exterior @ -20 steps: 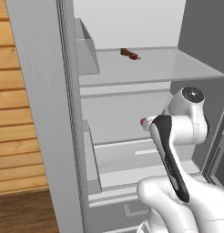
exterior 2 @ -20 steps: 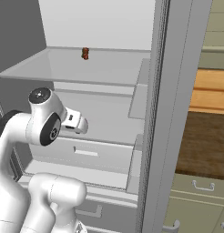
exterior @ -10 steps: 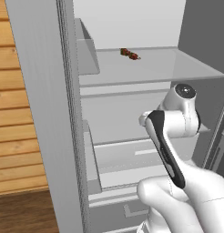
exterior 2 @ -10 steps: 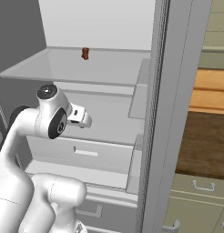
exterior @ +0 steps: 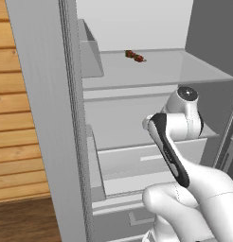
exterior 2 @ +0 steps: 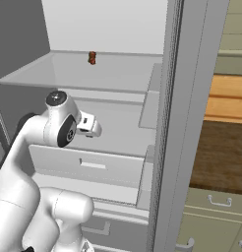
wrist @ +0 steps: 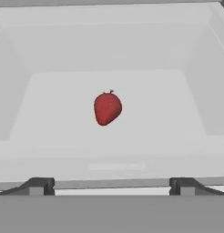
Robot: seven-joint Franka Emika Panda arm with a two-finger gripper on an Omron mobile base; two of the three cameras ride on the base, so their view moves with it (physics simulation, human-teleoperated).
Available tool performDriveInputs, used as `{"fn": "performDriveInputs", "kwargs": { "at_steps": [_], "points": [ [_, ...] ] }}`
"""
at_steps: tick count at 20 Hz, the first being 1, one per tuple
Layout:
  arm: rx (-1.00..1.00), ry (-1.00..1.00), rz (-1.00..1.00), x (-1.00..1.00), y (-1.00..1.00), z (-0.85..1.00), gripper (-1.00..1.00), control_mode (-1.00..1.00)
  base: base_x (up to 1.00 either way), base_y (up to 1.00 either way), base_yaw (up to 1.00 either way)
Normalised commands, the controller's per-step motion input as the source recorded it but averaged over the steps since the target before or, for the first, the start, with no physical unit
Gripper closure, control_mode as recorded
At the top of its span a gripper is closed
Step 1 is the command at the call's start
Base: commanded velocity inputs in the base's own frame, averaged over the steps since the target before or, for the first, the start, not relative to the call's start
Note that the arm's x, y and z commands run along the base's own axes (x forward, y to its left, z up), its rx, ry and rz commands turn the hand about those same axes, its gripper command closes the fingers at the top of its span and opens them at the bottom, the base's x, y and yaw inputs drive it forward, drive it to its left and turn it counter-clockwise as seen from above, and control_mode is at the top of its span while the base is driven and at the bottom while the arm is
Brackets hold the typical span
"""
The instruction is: Take the strawberry from the fridge and place it on top of the pancake, located on the dining counter.
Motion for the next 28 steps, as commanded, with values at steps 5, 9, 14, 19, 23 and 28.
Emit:
{"fn": "performDriveInputs", "kwargs": {
  "at_steps": [5,9,14,19,23,28],
  "points": [
    [-0.01,0.00,0.00,0.26,0.00,-0.23,-1.00,-1.00,0.00,0.00,0.00],
    [0.00,0.00,0.00,0.28,0.02,-0.18,-1.00,-1.00,0.00,0.00,0.00],
    [0.00,0.00,0.00,0.30,0.06,-0.10,-1.00,-1.00,0.00,0.00,0.00],
    [0.00,0.00,0.00,0.28,0.04,-0.10,-1.00,-1.00,0.00,0.00,0.00],
    [-0.01,0.00,0.00,0.30,0.00,-0.16,-1.00,-1.00,0.00,0.00,0.00],
    [0.00,0.01,0.00,0.42,0.00,-0.22,-1.00,-1.00,0.00,0.00,0.00]
  ]
}}
